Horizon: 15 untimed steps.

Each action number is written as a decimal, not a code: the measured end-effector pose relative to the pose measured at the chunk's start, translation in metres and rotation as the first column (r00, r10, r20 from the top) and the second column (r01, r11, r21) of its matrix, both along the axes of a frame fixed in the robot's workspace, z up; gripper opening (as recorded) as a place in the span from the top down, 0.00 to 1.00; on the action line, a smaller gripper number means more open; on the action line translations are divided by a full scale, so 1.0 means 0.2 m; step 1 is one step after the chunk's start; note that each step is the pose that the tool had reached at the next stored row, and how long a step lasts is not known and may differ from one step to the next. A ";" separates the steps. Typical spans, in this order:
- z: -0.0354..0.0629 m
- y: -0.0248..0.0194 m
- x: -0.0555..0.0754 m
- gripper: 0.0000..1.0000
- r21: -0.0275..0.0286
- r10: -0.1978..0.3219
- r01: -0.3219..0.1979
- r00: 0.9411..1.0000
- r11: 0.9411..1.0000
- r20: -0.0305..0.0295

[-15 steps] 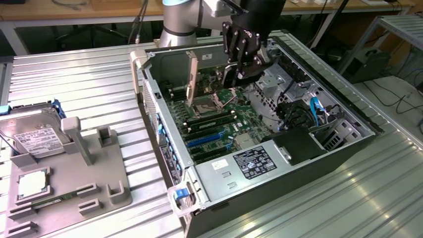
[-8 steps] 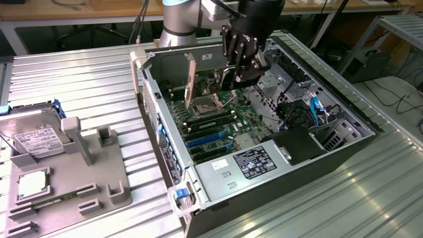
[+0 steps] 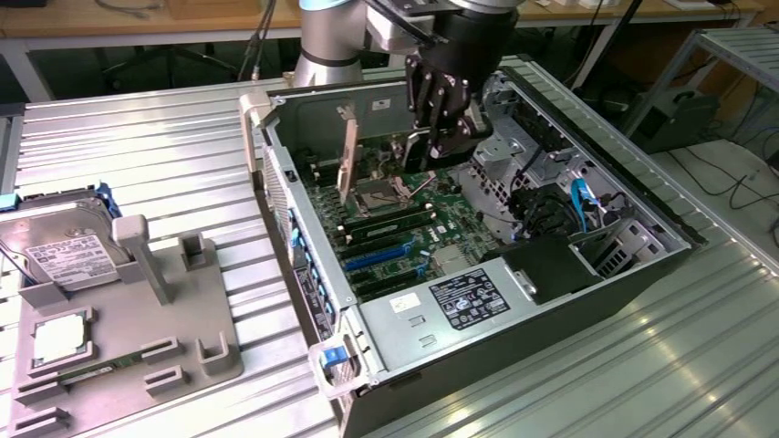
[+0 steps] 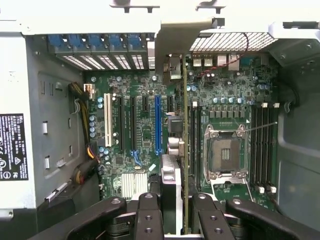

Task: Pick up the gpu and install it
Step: 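Insert the gpu into the slot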

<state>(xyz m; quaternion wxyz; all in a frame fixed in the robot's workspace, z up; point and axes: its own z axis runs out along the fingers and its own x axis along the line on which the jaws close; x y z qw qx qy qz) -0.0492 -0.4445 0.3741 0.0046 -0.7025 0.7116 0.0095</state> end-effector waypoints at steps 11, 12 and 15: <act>-0.083 0.000 0.00 0.72 0.000 -0.007 0.007 1.000 1.000 0.000; -0.089 0.000 0.00 0.72 0.000 -0.008 0.008 1.000 1.000 0.001; -0.105 0.000 0.00 0.72 0.000 -0.008 0.008 1.000 1.000 0.001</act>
